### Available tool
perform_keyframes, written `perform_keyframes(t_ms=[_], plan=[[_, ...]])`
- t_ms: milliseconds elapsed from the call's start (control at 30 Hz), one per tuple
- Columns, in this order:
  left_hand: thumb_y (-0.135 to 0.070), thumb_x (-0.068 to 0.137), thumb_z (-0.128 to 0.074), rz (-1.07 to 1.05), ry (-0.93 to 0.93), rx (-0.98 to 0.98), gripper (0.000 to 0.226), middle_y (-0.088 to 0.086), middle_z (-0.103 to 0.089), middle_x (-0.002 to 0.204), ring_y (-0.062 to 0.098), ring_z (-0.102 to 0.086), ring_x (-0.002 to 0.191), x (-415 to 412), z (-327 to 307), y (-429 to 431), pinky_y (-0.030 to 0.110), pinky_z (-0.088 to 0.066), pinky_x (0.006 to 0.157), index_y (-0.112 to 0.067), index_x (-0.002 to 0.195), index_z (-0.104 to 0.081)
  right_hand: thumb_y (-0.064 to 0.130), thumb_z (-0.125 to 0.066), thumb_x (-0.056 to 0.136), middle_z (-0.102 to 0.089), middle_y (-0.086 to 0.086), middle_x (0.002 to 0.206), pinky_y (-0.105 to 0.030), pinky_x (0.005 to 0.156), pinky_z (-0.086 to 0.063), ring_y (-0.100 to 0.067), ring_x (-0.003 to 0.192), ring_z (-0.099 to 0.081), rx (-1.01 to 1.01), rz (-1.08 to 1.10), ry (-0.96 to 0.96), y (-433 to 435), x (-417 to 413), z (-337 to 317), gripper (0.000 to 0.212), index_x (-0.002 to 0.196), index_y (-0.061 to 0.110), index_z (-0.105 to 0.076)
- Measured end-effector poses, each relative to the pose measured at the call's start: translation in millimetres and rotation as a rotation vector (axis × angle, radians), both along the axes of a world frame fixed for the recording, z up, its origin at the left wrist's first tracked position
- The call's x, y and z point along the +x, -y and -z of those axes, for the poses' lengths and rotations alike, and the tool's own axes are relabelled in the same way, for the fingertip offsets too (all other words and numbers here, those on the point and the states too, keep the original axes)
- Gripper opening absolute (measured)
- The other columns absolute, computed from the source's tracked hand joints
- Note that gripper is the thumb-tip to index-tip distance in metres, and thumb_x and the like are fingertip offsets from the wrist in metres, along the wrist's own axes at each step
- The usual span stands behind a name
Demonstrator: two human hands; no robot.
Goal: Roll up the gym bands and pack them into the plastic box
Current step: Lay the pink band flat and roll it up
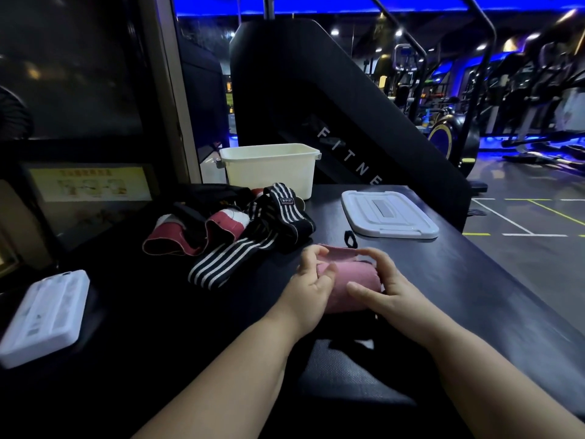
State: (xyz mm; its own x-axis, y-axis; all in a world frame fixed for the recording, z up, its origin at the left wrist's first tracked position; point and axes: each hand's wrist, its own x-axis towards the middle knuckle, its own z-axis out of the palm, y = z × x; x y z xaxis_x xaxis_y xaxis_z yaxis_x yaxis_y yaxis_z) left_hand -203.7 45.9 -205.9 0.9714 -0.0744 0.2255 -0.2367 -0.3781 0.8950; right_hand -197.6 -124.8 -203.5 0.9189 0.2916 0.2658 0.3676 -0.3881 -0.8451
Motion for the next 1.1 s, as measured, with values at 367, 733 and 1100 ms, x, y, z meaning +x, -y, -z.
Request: perform_keyframes(t_ms=[367, 733, 1100], plan=[[-0.052, 0.087, -0.05, 0.025, -0.081, -0.057, 0.046, -0.001, -0.053, 0.123, 0.012, -0.05, 0.115, -4.6, -3.5, -1.6, 0.033, -0.04, 0.104, -0.021, 0.121, -0.051, 0.049, -0.064, 0.078, -0.064, 0.018, 0.105, -0.02, 0.087, -0.048, 0.002, 0.098, -0.06, -0.022, 0.044, -0.01, -3.0, -5.5, -4.1, 0.025, 0.101, 0.044, -0.053], [-0.06, 0.081, -0.035, 0.005, -0.05, 0.016, 0.054, 0.001, -0.052, 0.13, 0.019, -0.05, 0.121, -0.8, 5.8, 1.0, 0.039, -0.039, 0.107, -0.036, 0.13, -0.035, 0.07, -0.067, 0.055, -0.042, 0.024, 0.122, -0.025, 0.104, -0.038, 0.004, 0.118, -0.044, -0.104, 0.03, 0.032, 4.0, 1.2, 5.5, 0.062, 0.112, 0.05, -0.049], [-0.046, 0.073, -0.049, 0.124, -0.113, -0.101, 0.071, -0.009, -0.037, 0.141, 0.005, -0.037, 0.129, -8.3, -4.6, -5.0, 0.024, -0.029, 0.11, -0.035, 0.141, -0.035, 0.06, -0.062, 0.069, -0.062, 0.018, 0.099, -0.019, 0.079, -0.045, -0.001, 0.092, -0.058, -0.001, 0.115, 0.089, -2.4, -1.1, 4.9, 0.033, 0.098, 0.048, -0.05]])
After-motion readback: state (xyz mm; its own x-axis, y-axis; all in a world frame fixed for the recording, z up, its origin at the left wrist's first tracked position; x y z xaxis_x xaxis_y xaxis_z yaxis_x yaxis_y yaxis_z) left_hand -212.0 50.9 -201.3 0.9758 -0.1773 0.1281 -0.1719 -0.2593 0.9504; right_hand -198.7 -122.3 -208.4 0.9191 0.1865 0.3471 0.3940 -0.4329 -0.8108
